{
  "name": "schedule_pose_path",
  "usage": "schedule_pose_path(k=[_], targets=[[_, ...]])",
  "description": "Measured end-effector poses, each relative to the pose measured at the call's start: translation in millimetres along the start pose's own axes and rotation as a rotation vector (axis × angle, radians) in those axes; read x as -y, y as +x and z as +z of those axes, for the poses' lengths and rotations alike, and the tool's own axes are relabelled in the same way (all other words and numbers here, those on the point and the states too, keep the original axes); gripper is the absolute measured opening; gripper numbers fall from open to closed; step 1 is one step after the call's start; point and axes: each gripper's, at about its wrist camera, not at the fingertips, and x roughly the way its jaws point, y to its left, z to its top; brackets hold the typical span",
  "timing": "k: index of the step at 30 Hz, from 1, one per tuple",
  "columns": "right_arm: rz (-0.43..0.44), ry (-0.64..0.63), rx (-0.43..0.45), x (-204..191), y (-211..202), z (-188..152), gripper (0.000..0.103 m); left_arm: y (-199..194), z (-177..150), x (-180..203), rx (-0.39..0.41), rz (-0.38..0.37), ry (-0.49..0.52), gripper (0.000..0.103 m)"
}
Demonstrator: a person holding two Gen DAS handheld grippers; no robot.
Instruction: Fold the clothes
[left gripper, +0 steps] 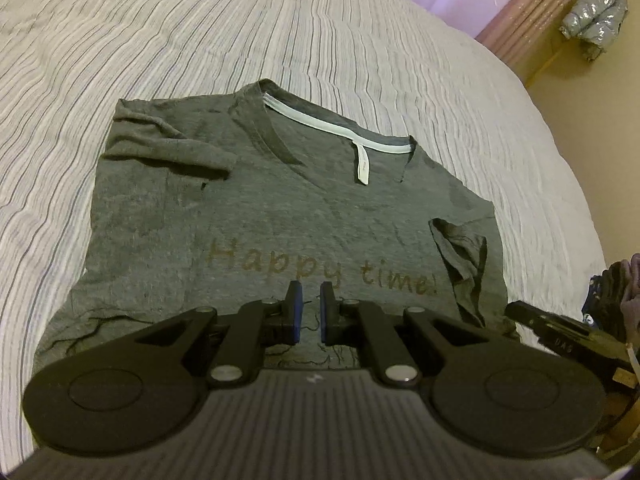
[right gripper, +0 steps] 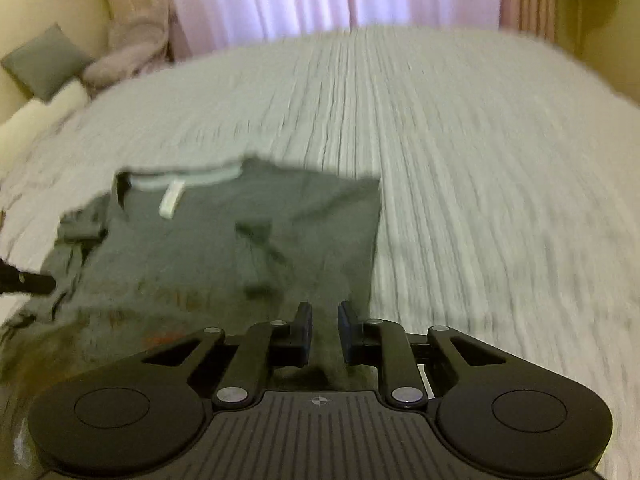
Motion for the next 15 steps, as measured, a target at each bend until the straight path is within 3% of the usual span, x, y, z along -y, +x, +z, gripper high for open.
schedule_pose_path(k=[6,10,13,15], targets=[[-0.017,0.116,-0.007,20.6,-5.4,-0.7,0.020,1.4,-7.2,8.6,-0.034,-0.041,0.007,0.004],[-0.042,0.239,-0.092,43.7,-10.5,-13.4,0.020,13.2,-16.6,33.7,-0.071,-0.139,0.019,0.004],[-0.026,0.331,-0.118,61.9,-23.8,-23.7,0.020,23.6,-24.2,53.9,-0.099,-0.211,0.028,0.015],[-0.011,0.385,-0.114,72.3,-34.0,-28.3,0.020,37.1,-26.6,71.9,-0.118,-0.259,0.039,0.017]])
